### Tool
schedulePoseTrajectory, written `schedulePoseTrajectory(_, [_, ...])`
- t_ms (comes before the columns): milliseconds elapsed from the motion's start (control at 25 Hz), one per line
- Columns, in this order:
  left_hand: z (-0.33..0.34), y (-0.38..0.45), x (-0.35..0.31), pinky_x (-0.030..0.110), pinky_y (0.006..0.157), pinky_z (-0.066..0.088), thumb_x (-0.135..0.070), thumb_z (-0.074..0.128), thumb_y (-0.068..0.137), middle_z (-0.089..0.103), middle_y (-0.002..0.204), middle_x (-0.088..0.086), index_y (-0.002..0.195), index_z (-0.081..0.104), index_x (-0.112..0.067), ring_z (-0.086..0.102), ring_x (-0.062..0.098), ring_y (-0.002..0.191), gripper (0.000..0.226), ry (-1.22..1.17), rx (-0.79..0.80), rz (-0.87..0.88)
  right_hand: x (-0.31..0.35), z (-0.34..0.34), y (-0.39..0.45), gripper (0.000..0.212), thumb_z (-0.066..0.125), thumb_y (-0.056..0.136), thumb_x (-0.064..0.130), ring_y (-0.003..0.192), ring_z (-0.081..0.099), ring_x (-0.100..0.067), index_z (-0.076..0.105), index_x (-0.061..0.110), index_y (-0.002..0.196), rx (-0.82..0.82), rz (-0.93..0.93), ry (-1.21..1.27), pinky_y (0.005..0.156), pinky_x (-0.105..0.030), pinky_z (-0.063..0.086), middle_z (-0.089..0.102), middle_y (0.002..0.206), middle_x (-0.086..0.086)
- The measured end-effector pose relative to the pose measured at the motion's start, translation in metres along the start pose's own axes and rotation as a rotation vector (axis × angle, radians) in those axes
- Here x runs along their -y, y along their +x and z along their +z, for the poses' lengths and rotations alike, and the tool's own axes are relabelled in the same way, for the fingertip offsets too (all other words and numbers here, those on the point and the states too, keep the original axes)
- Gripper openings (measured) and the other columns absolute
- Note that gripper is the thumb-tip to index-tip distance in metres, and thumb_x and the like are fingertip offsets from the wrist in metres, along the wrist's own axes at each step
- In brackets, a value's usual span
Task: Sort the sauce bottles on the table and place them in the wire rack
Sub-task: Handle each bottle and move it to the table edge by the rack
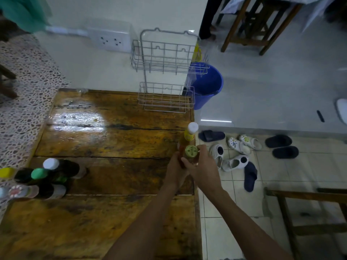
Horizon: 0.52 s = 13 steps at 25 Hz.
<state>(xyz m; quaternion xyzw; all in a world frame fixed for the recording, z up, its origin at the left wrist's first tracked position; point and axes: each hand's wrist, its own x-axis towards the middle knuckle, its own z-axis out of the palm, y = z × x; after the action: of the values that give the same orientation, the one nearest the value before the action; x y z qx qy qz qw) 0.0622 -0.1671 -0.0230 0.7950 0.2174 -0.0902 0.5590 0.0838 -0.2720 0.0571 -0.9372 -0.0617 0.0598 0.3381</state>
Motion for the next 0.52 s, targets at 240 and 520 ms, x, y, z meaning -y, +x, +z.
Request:
schedulePoseTrajectory(240, [-0.088, -0.041, 0.051, 0.033, 0.109, 0.044, -0.035, 0.080, 0.090, 0.039, 0.157, 0.001, 0.156, 0.035, -0.021, 0.042, 0.020, 0.143, 0.082, 0.021, -0.025, -0.129, 0.016, 0.029, -0.066, 0.045, 0.072, 0.086, 0.053, 0.062, 0.062, -0.013, 0.042, 0.024, 0.102, 0.066, 0.094, -0.093, 0.044, -0.021, 0.037, 0.052, 0.069, 0.014])
schedulePoseTrajectory(520, [-0.218, -0.099, 0.128, 0.046, 0.103, 0.052, -0.043, 0.072, 0.095, 0.051, 0.147, 0.005, 0.148, 0.046, -0.016, 0.053, 0.024, 0.134, 0.064, -0.002, -0.359, -0.143, 0.176, 0.143, -0.058, 0.036, 0.051, 0.098, 0.055, 0.073, 0.057, -0.013, 0.042, 0.027, 0.119, 0.274, -0.459, -0.223, 0.052, -0.023, 0.036, 0.058, 0.097, 0.005])
